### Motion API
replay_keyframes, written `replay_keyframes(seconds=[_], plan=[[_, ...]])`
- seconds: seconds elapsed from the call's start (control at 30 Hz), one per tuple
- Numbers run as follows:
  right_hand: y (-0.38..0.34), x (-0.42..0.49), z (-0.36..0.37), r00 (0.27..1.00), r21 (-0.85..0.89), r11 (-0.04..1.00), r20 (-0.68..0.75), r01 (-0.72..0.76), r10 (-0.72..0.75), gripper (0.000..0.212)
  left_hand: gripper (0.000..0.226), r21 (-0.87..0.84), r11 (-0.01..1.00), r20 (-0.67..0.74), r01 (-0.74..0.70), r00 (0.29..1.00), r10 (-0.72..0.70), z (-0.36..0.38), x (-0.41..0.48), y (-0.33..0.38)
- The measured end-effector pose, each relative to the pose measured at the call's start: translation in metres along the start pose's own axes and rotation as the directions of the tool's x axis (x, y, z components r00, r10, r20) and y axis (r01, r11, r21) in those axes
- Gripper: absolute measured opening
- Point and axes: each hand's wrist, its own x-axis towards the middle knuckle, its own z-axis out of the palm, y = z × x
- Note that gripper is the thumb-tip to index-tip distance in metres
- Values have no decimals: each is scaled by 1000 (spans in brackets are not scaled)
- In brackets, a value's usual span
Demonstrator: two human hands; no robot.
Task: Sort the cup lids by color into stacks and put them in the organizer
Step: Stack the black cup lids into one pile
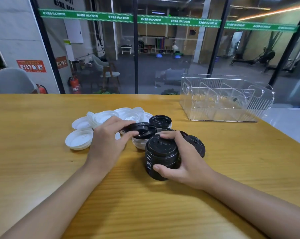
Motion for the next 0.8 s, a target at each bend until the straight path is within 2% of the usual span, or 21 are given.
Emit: replay_keyframes(seconds=[0.13, 0.23, 0.33, 0.5, 0.57, 0.8], plan=[[0, 3, 2, 1000, 3, 1000, -2, 12, -12, 70, 35, -63, 997, -87, 40, 995, -45, -5, 1, 11], [-1, 2, 1, 1000, 31, 999, -3, -17, 17, 62, 29, -164, 979, -85, 124, 987, -139, -8, 2, 19], [-3, 2, 2, 998, 80, 995, -27, -63, 65, 55, 21, -310, 929, -30, 204, 974, -224, -10, 3, 25], [-8, 2, 1, 993, 141, 985, -43, -102, 109, 50, 16, -495, 784, 122, 374, 923, -364, -10, 5, 32], [-9, 2, 1, 993, 141, 985, -42, -102, 109, 52, 16, -517, 746, 175, 419, 906, -386, -8, 4, 33], [-10, 3, 1, 996, 143, 986, -18, -88, 91, 77, 21, -457, 775, 281, 437, 897, -340, 1, -3, 30]])
